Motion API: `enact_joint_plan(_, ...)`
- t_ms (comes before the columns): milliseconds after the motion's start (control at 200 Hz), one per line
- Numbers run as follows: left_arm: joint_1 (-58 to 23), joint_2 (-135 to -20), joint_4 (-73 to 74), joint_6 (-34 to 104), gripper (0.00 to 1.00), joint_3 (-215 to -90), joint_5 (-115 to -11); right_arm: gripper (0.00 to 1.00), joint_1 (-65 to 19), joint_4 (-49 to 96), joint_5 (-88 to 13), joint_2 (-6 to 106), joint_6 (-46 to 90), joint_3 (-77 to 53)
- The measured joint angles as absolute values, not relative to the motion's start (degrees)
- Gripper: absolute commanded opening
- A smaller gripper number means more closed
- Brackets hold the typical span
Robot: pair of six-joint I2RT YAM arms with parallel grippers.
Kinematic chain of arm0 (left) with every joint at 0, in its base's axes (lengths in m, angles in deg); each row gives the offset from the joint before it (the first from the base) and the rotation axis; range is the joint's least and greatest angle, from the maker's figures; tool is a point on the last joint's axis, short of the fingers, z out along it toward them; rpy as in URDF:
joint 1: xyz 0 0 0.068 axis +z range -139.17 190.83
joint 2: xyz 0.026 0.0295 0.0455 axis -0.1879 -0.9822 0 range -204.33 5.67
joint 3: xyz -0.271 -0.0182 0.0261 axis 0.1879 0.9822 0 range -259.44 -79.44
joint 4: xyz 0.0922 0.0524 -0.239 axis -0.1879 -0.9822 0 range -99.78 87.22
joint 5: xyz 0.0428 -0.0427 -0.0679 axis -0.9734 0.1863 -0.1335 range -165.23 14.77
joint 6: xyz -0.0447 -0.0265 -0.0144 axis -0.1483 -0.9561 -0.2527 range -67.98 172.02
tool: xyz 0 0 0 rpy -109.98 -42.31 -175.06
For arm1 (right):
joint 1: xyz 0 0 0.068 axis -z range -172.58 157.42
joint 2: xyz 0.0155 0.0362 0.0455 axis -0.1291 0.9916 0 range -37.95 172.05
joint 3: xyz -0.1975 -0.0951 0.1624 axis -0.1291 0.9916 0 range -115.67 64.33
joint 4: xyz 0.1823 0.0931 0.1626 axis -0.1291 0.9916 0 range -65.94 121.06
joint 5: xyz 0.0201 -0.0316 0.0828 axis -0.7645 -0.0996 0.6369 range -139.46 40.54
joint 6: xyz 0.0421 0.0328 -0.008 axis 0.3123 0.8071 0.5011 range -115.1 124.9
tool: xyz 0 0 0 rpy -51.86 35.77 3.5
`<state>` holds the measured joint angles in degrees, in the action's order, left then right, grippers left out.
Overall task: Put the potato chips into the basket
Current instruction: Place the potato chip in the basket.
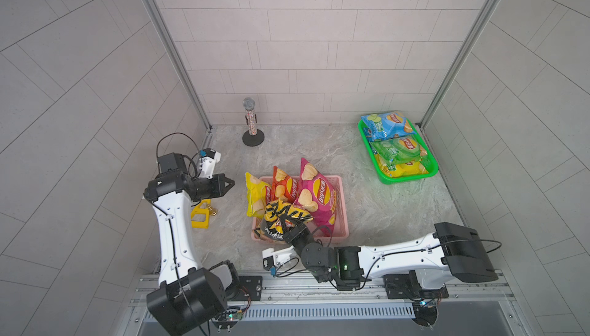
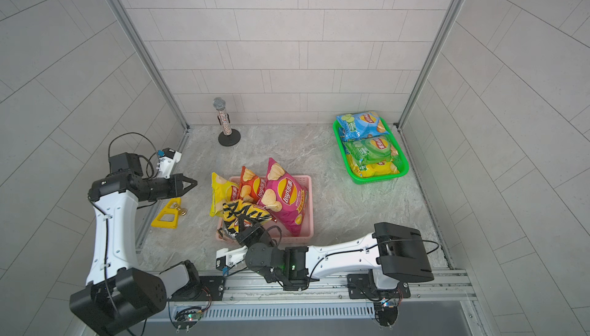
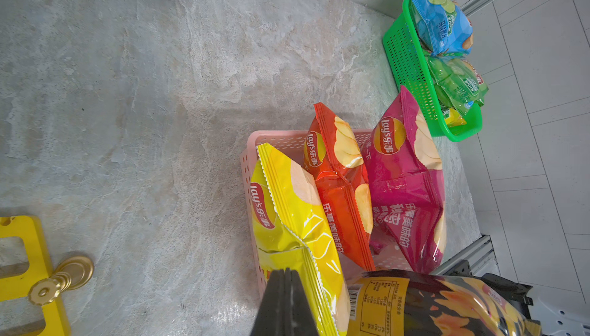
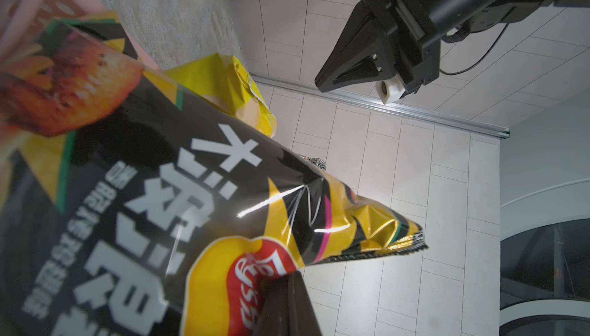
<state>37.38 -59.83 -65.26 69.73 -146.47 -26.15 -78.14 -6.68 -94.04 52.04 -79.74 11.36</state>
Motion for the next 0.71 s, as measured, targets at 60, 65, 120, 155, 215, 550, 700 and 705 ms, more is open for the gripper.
enact_joint_plan(60,37.4,-59.8,-65.2,69.7,0.0,-146.3,-26.1,0.0,-78.6,-5.8,-94.1,52.5,-78.3,11.2)
enact_joint_plan(65,37.4,-59.8,-65.2,69.7,0.0,-146.3,-26.1,0.0,-78.6,-5.7,-94.1,52.6,-78.1,11.2)
enact_joint_plan(120,37.4,-59.8,-65.2,69.6,0.0,-146.3,-26.1,0.0,-79.1,-4.4,-94.2,53.1,-76.1,10.5)
enact_joint_plan(155,37.4,-59.8,-65.2,69.6,0.0,-146.3,-26.1,0.0,-79.4,-3.4,-94.3,53.4,-74.7,9.9)
enact_joint_plan(215,37.4,-59.8,-65.1,69.6,0.0,-146.3,-26.1,0.0,-79.7,-1.7,-94.3,53.5,-72.2,9.0)
enact_joint_plan(550,37.4,-59.8,-65.4,70.7,0.0,-146.3,-23.8,0.0,-78.6,4.1,-93.4,52.9,-66.4,6.8)
enact_joint_plan(700,36.2,-59.9,-72.7,80.6,0.0,-149.8,-21.6,0.0,-75.5,5.8,-92.6,51.5,-68.0,6.7)
enact_joint_plan(705,36.1,-59.9,-73.0,81.0,0.0,-150.0,-21.6,0.0,-75.3,5.9,-92.6,51.5,-68.1,6.7)
